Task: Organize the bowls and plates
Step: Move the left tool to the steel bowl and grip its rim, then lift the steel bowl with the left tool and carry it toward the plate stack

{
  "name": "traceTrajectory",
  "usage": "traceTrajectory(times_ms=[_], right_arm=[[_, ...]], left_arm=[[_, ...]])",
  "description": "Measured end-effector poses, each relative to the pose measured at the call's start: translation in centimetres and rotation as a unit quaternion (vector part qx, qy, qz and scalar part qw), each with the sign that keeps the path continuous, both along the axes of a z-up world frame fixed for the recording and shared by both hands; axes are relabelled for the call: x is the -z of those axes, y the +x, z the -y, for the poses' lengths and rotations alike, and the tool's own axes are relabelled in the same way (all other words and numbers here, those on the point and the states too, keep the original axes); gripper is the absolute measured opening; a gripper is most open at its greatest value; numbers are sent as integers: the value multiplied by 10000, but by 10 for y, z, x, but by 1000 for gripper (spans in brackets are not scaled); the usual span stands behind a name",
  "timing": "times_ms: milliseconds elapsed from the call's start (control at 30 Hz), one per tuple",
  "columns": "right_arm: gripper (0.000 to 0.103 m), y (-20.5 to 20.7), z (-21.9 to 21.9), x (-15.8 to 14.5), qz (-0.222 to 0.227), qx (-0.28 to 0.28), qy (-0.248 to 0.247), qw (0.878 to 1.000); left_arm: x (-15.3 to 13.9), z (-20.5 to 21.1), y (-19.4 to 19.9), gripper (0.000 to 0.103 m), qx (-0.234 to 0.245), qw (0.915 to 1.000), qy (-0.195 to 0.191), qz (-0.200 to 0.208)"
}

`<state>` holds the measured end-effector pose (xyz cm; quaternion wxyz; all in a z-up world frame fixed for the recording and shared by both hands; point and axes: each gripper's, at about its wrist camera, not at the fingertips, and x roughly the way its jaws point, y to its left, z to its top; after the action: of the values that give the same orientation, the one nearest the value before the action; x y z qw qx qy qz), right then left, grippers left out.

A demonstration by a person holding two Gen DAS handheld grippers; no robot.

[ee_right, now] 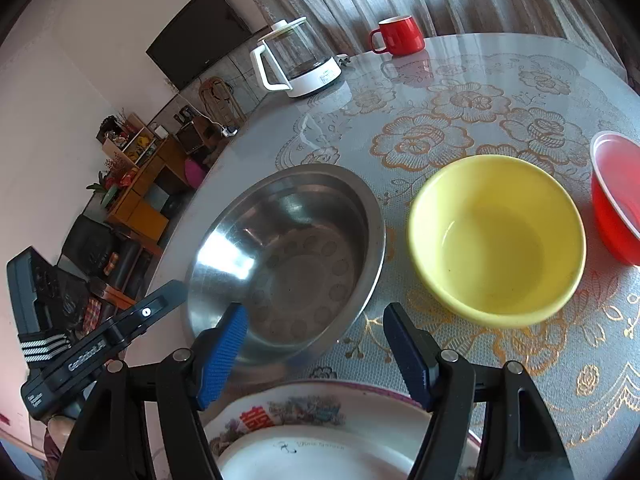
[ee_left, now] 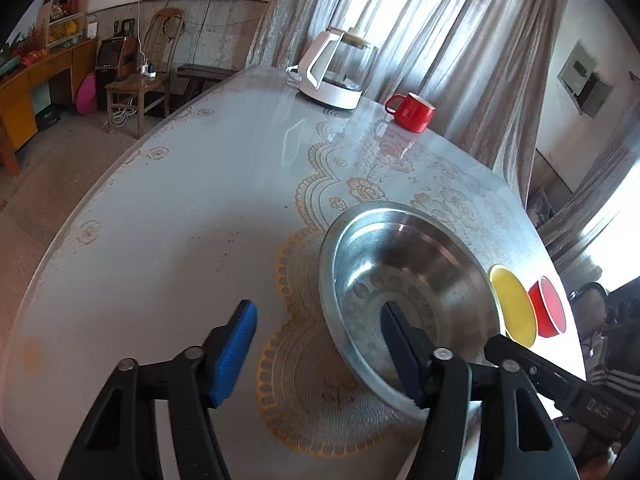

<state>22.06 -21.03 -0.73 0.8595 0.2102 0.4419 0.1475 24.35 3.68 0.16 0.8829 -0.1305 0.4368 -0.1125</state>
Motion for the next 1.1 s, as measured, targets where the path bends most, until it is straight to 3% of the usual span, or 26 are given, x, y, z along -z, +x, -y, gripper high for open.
traceTrajectory(times_ms=[133, 233, 367, 533, 667, 833, 1100], right_arm=[[72, 9, 0, 2, -4, 29, -67, 10000], [68, 16, -4, 3, -33, -9, -187, 9998], [60, 17, -15, 2, 67, -163, -556, 9983], [46, 17, -23, 7, 5, -244, -802, 9965], [46, 11, -38, 3, 86, -473, -927, 9945], [46, 6, -59, 2, 125, -760, -949, 9925], [46, -10, -97, 1, 234, -1341, -981, 9858]], left_arm=[[9, 8, 19, 34, 123, 9997, -114, -155], [13, 15, 20, 25, 265, 9992, -204, -207], [6, 21, 3, 23, 443, 9987, 191, 148], [4, 7, -11, 23, 340, 9991, 133, 208], [3, -9, -24, 24, 168, 9996, -19, 209], [2, -28, -52, 25, -55, 9994, 131, 303], [6, -64, -96, 26, -399, 9988, 45, 281]])
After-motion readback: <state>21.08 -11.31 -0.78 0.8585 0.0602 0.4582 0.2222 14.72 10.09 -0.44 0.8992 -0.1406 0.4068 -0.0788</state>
